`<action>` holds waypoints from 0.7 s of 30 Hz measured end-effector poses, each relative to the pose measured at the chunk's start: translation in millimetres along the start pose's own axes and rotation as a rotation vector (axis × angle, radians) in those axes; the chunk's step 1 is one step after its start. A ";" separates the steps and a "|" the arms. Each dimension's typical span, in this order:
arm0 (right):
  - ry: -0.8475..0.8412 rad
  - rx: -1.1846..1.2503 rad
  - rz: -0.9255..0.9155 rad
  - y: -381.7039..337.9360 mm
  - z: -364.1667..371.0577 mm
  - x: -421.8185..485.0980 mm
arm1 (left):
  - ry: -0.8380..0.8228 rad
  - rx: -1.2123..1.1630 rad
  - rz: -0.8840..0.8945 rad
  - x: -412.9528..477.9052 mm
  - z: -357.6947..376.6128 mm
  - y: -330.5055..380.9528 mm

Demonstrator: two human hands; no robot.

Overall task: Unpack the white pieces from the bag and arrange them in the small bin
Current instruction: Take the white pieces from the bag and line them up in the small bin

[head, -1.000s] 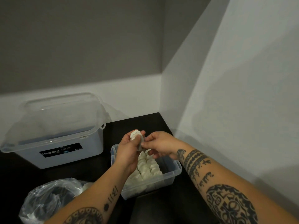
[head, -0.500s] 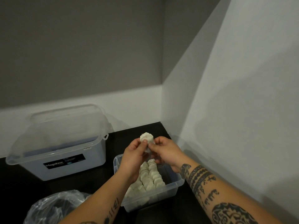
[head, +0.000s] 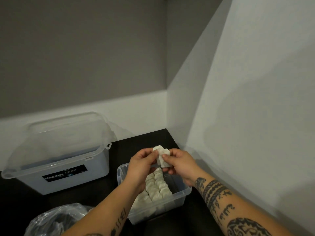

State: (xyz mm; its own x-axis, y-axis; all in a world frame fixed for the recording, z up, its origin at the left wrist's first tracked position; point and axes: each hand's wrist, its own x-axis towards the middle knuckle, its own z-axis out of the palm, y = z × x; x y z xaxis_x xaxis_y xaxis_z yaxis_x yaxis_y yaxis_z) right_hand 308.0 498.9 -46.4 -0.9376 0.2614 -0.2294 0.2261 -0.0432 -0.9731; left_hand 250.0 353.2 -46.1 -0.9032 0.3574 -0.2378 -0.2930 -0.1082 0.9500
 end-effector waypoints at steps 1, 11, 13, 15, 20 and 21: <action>-0.003 -0.028 0.000 0.2 -2.4 0.1 | 0.013 0.039 0.024 0.5 0.0 -0.7; 0.056 -0.082 0.002 -0.3 -18.6 8.7 | 0.074 0.244 0.095 14.7 2.3 -4.1; 0.147 0.012 -0.011 0.8 -22.0 14.9 | 0.096 0.295 0.088 19.2 -1.7 -8.3; 0.222 0.079 -0.043 2.1 -22.6 20.2 | 0.094 0.356 0.059 22.5 -5.1 -14.3; 0.336 0.082 -0.106 13.7 -16.7 32.4 | 0.048 0.537 -0.047 35.4 1.8 -36.5; 0.352 0.094 -0.112 15.5 -16.7 34.4 | 0.044 0.564 -0.057 39.3 4.6 -41.4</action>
State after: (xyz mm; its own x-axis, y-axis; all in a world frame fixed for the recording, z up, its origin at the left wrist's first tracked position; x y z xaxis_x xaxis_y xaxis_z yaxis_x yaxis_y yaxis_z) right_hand 283.7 523.3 -69.1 -0.8033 0.5841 -0.1166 0.0865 -0.0793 -0.9931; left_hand 228.1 376.0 -93.9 -0.9067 0.3077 -0.2883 -0.1395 0.4264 0.8937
